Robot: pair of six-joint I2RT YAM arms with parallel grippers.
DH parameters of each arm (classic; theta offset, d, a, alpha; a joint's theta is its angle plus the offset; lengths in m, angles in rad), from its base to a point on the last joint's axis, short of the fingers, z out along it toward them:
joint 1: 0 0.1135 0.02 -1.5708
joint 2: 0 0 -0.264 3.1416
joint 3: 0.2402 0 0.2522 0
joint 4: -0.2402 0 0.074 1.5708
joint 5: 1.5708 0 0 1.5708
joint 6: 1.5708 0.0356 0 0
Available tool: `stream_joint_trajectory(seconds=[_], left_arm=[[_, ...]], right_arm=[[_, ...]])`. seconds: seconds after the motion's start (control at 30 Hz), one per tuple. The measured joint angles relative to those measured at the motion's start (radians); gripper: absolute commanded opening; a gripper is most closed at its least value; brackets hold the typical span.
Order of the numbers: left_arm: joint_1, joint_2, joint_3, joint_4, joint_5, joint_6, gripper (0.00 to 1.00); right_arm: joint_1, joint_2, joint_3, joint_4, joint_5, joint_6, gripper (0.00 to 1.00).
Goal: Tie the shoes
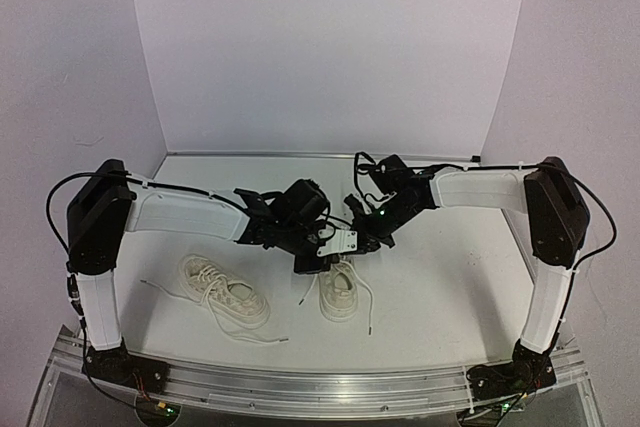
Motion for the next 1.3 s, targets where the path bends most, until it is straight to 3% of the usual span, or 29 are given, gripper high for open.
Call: stream_joint_trajectory(seconds=[0.23,0.67,0.9,1.3], left_arm=[[0.01,0.0,-0.003,0.022,0.032,-0.082,0.0],[0.017,-0.004,-0.096,0.205,0.103,-0.26,0.0],[0.062,-0.06,-0.193,0.285,0.083,-0.372,0.0],[0.07,-0.065,-0.198,0.324,0.085,-0.455,0.0]], right_arm=[[-0.008,-0.003,0.0,0.017,0.004,0.005,0.0],[-0.018,-0.011,-0.001,0.047,0.032,0.029,0.0],[-0.004,-0.023,-0.038,0.047,0.016,0.029,0.0],[0.0,-0.04,-0.047,0.07,0.002,0.046,0.0]])
